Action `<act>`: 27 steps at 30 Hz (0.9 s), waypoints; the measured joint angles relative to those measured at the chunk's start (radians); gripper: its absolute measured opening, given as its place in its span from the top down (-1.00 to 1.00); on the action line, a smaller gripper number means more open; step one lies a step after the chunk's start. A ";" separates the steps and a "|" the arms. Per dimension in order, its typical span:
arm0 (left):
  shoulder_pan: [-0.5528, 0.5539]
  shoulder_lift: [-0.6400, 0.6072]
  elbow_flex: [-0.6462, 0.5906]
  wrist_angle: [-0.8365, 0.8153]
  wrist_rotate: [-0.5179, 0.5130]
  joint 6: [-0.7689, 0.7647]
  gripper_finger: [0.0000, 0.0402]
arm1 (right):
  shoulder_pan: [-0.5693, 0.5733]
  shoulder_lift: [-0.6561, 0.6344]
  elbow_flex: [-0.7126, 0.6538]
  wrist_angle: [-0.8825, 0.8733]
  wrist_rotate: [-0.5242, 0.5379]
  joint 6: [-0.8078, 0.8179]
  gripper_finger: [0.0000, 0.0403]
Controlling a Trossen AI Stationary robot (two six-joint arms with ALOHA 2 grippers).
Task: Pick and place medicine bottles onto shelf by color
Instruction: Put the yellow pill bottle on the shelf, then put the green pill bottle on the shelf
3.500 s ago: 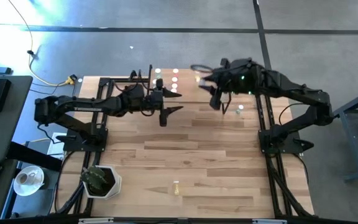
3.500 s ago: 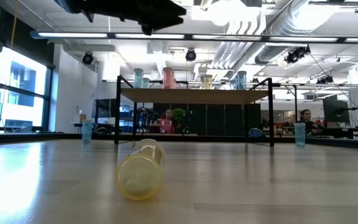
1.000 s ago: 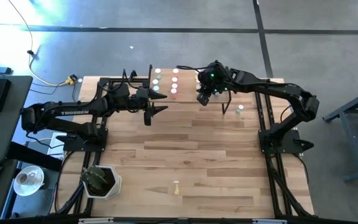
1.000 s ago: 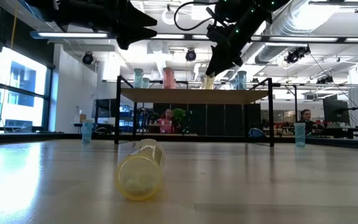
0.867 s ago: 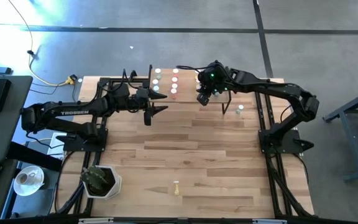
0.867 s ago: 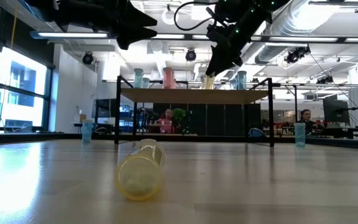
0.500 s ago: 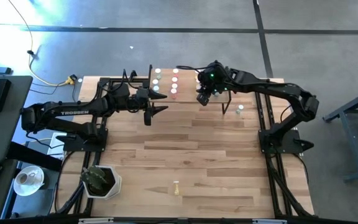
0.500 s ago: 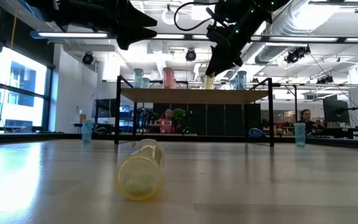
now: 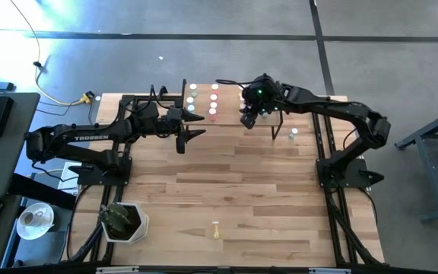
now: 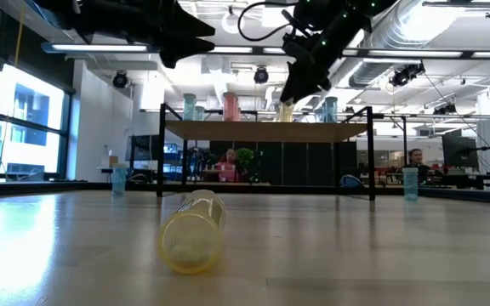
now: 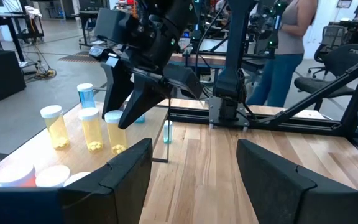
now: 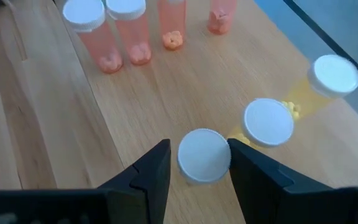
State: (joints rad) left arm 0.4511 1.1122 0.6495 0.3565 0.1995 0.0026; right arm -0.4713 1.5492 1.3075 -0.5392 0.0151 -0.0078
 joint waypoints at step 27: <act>-0.016 0.000 0.001 -0.109 -0.001 -0.028 -0.12 | 0.122 -0.255 0.000 -0.108 0.000 0.007 0.26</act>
State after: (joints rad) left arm 0.4353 1.1122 0.6506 0.2474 0.1989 -0.0252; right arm -0.3495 1.2940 1.3079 -0.6475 0.0151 -0.0011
